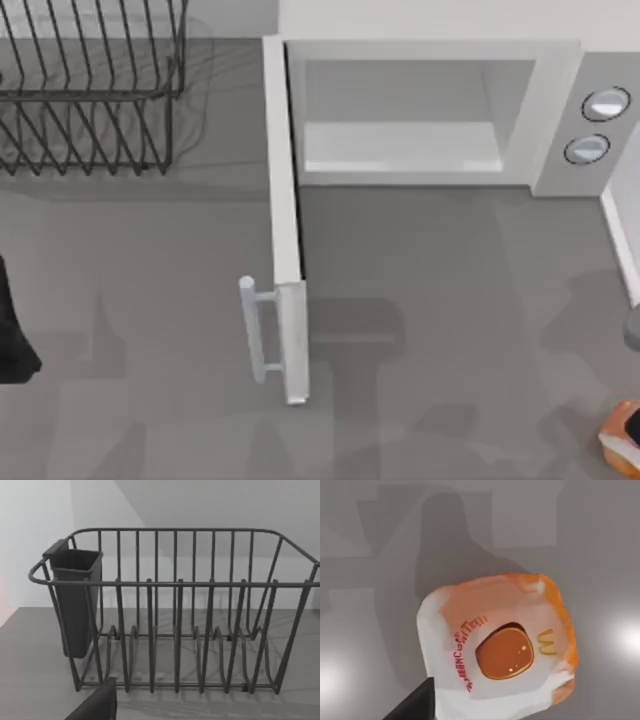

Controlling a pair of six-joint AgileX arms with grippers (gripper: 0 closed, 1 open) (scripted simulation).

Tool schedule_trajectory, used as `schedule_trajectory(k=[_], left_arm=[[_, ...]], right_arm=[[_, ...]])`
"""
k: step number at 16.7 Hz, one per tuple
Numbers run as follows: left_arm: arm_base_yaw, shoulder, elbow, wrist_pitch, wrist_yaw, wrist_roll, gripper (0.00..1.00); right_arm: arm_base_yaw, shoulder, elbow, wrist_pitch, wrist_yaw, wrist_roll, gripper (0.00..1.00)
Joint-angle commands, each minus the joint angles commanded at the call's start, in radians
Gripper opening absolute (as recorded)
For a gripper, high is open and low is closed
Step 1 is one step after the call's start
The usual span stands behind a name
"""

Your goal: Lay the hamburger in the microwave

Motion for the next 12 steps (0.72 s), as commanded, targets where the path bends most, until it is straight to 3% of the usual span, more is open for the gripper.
schedule_trajectory(k=[5, 12], left_arm=[[0.0, 0.0, 0.0, 0.0, 0.0, 0.0, 1.0], [0.0, 0.0, 0.0, 0.0, 0.0, 0.0, 1.0]], right_arm=[[0.049, 0.23, 0.15, -0.169, 0.005, -0.109, 1.0], [0.051, 0.258, 0.166, -0.185, 0.005, -0.122, 1.0]])
